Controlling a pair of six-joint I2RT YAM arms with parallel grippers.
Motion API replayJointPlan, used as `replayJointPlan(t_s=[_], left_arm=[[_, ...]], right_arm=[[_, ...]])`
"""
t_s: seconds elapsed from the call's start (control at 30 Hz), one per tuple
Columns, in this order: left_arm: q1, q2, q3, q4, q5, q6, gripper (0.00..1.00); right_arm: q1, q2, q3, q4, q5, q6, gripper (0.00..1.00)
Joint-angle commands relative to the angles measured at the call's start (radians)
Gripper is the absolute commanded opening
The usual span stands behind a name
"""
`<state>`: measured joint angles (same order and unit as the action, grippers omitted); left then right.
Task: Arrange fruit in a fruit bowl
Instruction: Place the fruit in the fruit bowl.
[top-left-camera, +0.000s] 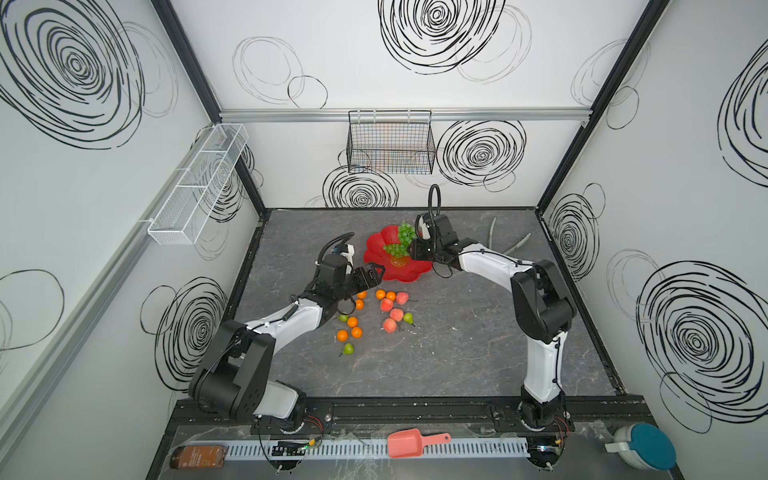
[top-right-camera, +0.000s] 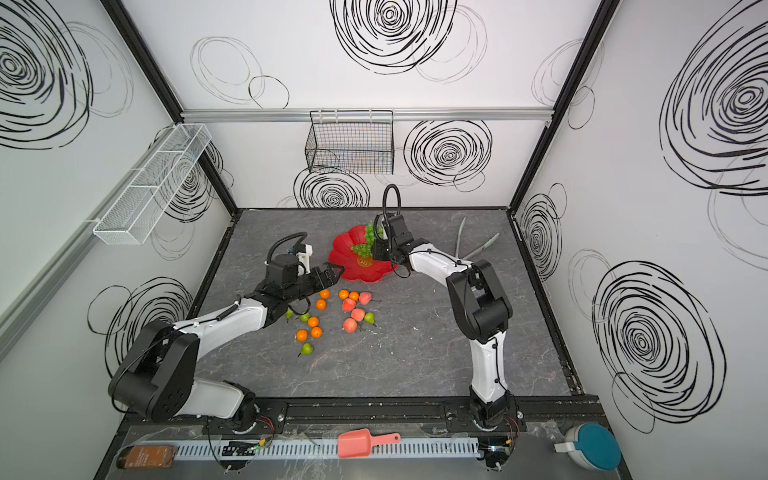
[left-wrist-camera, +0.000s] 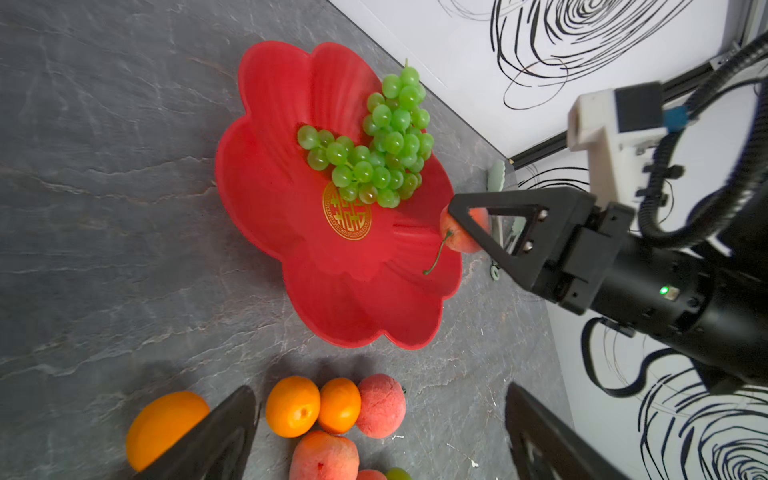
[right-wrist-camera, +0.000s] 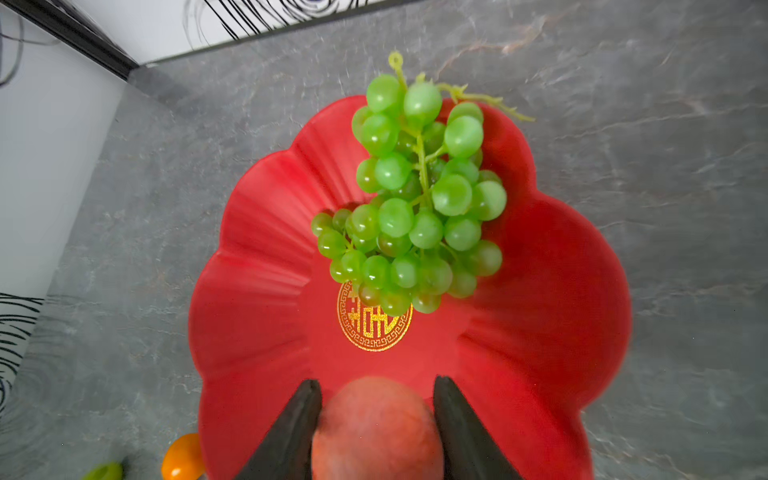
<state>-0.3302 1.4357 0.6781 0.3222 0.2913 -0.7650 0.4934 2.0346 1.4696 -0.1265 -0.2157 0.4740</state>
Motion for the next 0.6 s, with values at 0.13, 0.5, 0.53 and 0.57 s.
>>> replayJointPlan(t_s=[0.13,0.5,0.53,0.57], left_arm=[[0.020,-0.015,-0.005,0.032,-0.023,-0.022,0.96],[0.020,0.007,0.001,0.032,-0.013,-0.016,0.96],[0.019,0.009,0.002,0.029,-0.013,-0.015,0.96],[0.020,0.012,0.002,0.027,-0.012,-0.014,0.96]], right_arm=[[0.043,0.116,0.140,-0.102,0.101,-0.032,0.44],[0.048,0.198,0.218,-0.210,0.211,-0.035,0.45],[0.048,0.203,0.220,-0.213,0.211,-0.035,0.45],[0.047,0.205,0.221,-0.217,0.211,-0.035,0.46]])
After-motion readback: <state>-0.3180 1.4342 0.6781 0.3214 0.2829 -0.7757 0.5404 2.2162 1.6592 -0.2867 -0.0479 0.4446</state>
